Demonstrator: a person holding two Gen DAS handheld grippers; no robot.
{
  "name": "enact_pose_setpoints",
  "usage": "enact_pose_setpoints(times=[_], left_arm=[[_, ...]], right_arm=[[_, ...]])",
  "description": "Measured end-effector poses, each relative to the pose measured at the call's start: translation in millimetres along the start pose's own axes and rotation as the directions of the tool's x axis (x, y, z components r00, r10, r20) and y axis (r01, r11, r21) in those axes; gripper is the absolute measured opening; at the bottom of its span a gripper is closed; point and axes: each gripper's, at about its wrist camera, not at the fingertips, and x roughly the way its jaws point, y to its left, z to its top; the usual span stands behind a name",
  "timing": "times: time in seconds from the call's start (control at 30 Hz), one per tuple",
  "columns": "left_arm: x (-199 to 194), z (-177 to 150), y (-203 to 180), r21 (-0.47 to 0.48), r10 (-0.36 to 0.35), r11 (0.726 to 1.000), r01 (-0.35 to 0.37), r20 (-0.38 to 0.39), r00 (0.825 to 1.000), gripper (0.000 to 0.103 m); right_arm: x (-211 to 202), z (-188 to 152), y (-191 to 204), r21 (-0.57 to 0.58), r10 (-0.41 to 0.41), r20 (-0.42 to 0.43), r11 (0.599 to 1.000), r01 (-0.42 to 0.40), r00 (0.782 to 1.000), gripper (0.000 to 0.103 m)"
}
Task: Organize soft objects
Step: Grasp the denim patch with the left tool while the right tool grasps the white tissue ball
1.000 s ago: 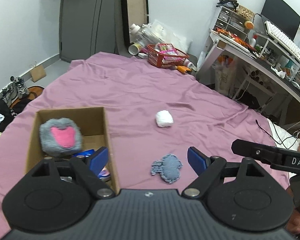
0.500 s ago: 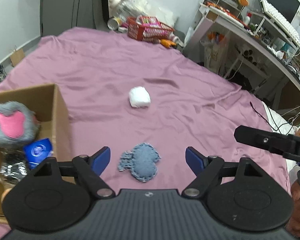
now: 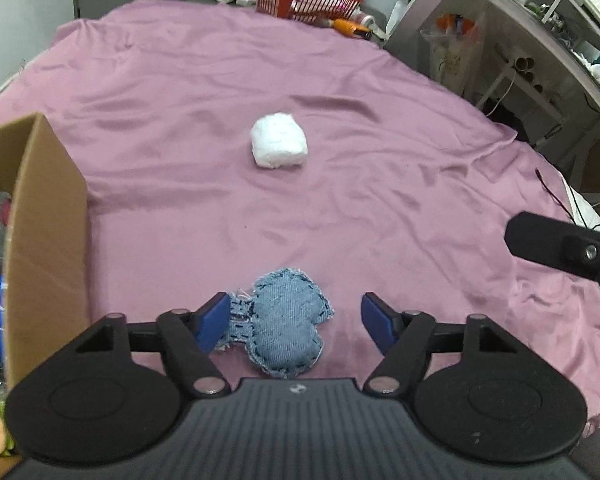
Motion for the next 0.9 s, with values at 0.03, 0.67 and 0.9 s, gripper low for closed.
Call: enact_pose_setpoints(times=[0.03, 0.67, 0.9], left_arm=[[4.0, 0.3, 0.5, -0.002, -0.001, 1.000, 0.001, -0.008, 1.000, 0.058], [8.2, 37.7, 27.4, -0.114, 0.035, 0.993, -0.027, 0.073, 0.997, 0.028], [8.6, 53.6, 49.1, -0.156, 0.054, 0.987, -0.038, 0.097, 0.994, 0.028]], right_arm=[[4.2, 1.1, -0.3, 0.001, 0.006, -0.003, 1.000, -0.006, 1.000, 0.070], [87.2, 33.8, 4.9, -0.012, 0.049, -0.064, 0.999, -0.049, 0.997, 0.062], [123.9, 46.8, 15.7, -0.045, 0.040, -0.098, 0.998, -0.044, 0.994, 0.060]])
